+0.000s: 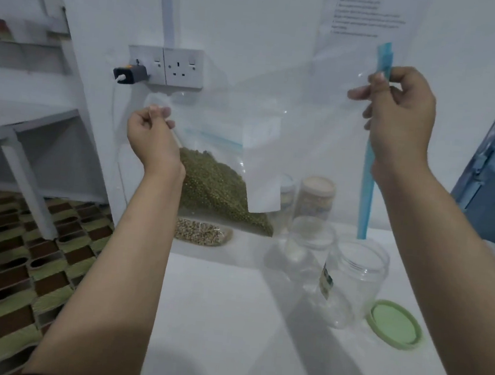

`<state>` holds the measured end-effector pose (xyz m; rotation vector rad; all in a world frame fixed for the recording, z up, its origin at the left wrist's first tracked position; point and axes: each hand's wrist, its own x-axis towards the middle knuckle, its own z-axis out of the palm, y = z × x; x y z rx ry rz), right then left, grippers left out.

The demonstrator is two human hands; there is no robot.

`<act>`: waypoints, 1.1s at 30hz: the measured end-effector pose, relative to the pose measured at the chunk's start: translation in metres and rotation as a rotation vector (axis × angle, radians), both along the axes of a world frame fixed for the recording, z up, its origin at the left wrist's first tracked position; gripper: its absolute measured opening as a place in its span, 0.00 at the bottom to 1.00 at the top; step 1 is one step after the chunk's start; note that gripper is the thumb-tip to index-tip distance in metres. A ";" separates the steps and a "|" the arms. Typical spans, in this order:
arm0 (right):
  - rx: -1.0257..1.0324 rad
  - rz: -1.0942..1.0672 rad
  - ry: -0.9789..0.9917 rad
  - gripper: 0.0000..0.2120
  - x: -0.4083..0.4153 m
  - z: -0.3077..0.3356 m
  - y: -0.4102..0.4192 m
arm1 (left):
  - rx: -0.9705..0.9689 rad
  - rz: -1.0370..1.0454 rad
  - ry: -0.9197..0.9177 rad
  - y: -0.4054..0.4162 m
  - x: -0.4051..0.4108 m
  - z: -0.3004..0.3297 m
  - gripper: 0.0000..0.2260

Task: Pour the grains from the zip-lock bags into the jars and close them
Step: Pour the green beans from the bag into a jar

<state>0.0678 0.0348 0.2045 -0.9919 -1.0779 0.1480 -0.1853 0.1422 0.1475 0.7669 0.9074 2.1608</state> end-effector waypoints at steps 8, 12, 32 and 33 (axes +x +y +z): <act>-0.055 0.107 0.120 0.04 0.034 -0.025 0.005 | 0.039 0.032 0.030 -0.015 0.014 0.007 0.11; -0.058 0.097 0.174 0.06 0.044 -0.030 0.006 | 0.071 0.017 0.031 -0.019 0.023 0.012 0.11; -0.153 0.000 0.183 0.06 0.058 -0.025 0.021 | 0.147 -0.076 0.013 -0.002 0.045 0.028 0.13; -0.167 -0.004 0.186 0.06 0.059 -0.026 0.021 | 0.135 -0.074 0.015 -0.001 0.046 0.027 0.14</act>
